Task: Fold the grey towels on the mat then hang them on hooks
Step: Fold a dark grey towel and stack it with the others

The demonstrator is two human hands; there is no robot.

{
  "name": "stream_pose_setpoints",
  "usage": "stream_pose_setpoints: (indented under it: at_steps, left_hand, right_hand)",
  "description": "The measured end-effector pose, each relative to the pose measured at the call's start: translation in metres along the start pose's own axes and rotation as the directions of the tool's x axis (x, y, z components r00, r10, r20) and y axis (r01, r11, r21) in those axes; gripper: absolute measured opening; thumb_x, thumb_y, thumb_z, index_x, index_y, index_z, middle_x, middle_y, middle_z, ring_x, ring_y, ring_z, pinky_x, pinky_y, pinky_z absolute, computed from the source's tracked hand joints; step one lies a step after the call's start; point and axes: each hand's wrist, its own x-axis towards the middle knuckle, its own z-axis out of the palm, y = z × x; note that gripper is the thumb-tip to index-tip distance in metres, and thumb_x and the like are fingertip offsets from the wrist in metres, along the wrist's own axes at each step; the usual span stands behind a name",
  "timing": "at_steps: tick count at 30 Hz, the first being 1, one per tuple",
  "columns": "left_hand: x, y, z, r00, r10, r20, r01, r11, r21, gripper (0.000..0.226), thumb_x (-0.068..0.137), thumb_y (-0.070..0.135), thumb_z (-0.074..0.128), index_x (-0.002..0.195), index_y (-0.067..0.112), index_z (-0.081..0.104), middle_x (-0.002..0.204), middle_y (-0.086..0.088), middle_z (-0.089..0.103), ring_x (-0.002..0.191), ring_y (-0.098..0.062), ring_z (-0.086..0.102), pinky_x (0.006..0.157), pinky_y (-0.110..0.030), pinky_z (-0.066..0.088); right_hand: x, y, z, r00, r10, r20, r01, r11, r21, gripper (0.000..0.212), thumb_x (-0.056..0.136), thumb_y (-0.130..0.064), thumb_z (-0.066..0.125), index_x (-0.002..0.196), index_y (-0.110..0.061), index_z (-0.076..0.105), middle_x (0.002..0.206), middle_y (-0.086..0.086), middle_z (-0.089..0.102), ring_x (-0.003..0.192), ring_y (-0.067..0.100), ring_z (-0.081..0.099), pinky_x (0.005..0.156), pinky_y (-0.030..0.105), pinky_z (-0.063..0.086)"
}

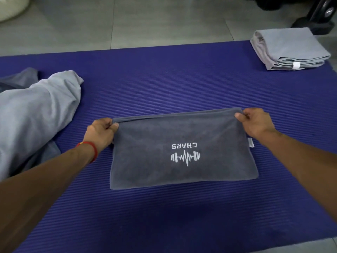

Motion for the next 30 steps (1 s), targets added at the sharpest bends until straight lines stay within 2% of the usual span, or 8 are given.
stream_pose_setpoints:
  at_steps: [4, 8, 12, 16, 18, 21, 26, 30]
  left_hand:
    - [-0.004, 0.008, 0.004, 0.998, -0.059, -0.026, 0.058, 0.998, -0.034, 0.03, 0.093, 0.04, 0.065, 0.078, 0.016, 0.069, 0.064, -0.006, 0.07, 0.068, -0.025, 0.068, 0.081, -0.044, 0.059]
    - [-0.022, 0.01, 0.002, 0.994, -0.088, -0.058, 0.087, 0.996, -0.021, 0.032, 0.093, 0.045, 0.064, 0.101, 0.015, 0.064, 0.083, -0.004, 0.073, 0.084, -0.024, 0.069, 0.077, -0.034, 0.051]
    - [-0.082, -0.01, 0.013, 0.996, 0.093, 0.011, -0.094, 0.986, 0.134, 0.039, 0.092, 0.029, 0.068, 0.124, 0.016, 0.05, 0.097, -0.003, 0.063, 0.09, -0.021, 0.057, 0.078, -0.034, 0.043]
    - [-0.129, -0.04, 0.02, 0.975, 0.222, 0.013, -0.221, 0.965, 0.142, 0.056, 0.089, 0.013, 0.073, 0.139, 0.017, 0.048, 0.114, -0.007, 0.046, 0.092, -0.019, 0.052, 0.084, -0.042, 0.053]
    - [-0.138, -0.046, 0.019, 0.904, 0.426, -0.024, -0.403, 0.872, 0.279, 0.049, 0.093, 0.012, 0.066, 0.14, 0.012, 0.05, 0.127, -0.013, 0.043, 0.105, -0.029, 0.053, 0.093, -0.051, 0.051]
    - [-0.15, -0.036, 0.021, 0.731, 0.672, 0.122, -0.612, 0.565, 0.554, 0.049, 0.098, 0.031, 0.05, 0.145, 0.015, 0.052, 0.151, -0.015, 0.04, 0.139, -0.039, 0.04, 0.111, -0.061, 0.034]
    - [-0.158, -0.021, 0.052, 0.588, 0.678, 0.441, -0.774, 0.314, 0.55, 0.059, 0.105, 0.047, 0.034, 0.16, 0.031, 0.019, 0.169, -0.008, 0.009, 0.155, -0.035, 0.007, 0.118, -0.065, 0.022]
    - [-0.154, -0.028, 0.06, 0.601, 0.6, 0.527, -0.78, 0.297, 0.552, 0.064, 0.103, 0.063, 0.025, 0.16, 0.038, 0.008, 0.169, -0.005, 0.006, 0.154, -0.039, 0.006, 0.113, -0.069, 0.026]
  right_hand:
    - [0.004, -0.001, 0.013, 0.999, 0.043, -0.026, -0.044, 0.999, -0.022, 0.038, 0.099, -0.047, 0.058, 0.083, -0.012, 0.063, 0.083, 0.009, 0.067, 0.086, 0.032, 0.066, 0.072, 0.037, 0.049]
    - [-0.015, 0.003, 0.02, 0.996, 0.071, -0.06, -0.077, 0.993, -0.095, 0.06, 0.092, -0.07, 0.047, 0.098, -0.01, 0.058, 0.091, 0.01, 0.065, 0.085, 0.034, 0.065, 0.071, 0.045, 0.057]
    - [-0.06, 0.017, 0.025, 0.998, 0.011, -0.057, -0.027, 0.955, -0.295, 0.061, 0.092, -0.071, 0.045, 0.104, -0.011, 0.049, 0.099, 0.006, 0.053, 0.086, 0.034, 0.061, 0.065, 0.042, 0.048]
    - [-0.07, 0.034, 0.022, 0.997, 0.017, 0.081, 0.005, 0.965, -0.262, 0.066, 0.087, -0.07, 0.057, 0.114, -0.01, 0.052, 0.109, 0.007, 0.058, 0.095, 0.031, 0.061, 0.072, 0.041, 0.049]
    - [-0.064, 0.031, 0.014, 0.985, 0.065, 0.161, -0.029, 0.976, -0.215, 0.059, 0.087, -0.065, 0.064, 0.107, -0.01, 0.056, 0.106, 0.007, 0.062, 0.09, 0.026, 0.059, 0.071, 0.037, 0.047]
    - [-0.059, 0.021, 0.007, 0.959, 0.147, 0.242, -0.11, 0.981, -0.159, 0.049, 0.085, -0.059, 0.071, 0.095, -0.011, 0.066, 0.096, 0.003, 0.069, 0.082, 0.02, 0.064, 0.065, 0.034, 0.048]
    - [-0.062, 0.011, 0.004, 0.964, 0.139, 0.227, -0.105, 0.983, -0.153, 0.037, 0.086, -0.049, 0.076, 0.088, -0.014, 0.064, 0.096, 0.003, 0.069, 0.079, 0.017, 0.063, 0.061, 0.031, 0.047]
    - [-0.068, 0.005, -0.009, 0.91, 0.198, 0.365, -0.304, 0.917, 0.26, 0.037, 0.085, -0.039, 0.081, 0.102, -0.007, 0.07, 0.098, 0.004, 0.076, 0.093, 0.022, 0.072, 0.083, 0.038, 0.057]
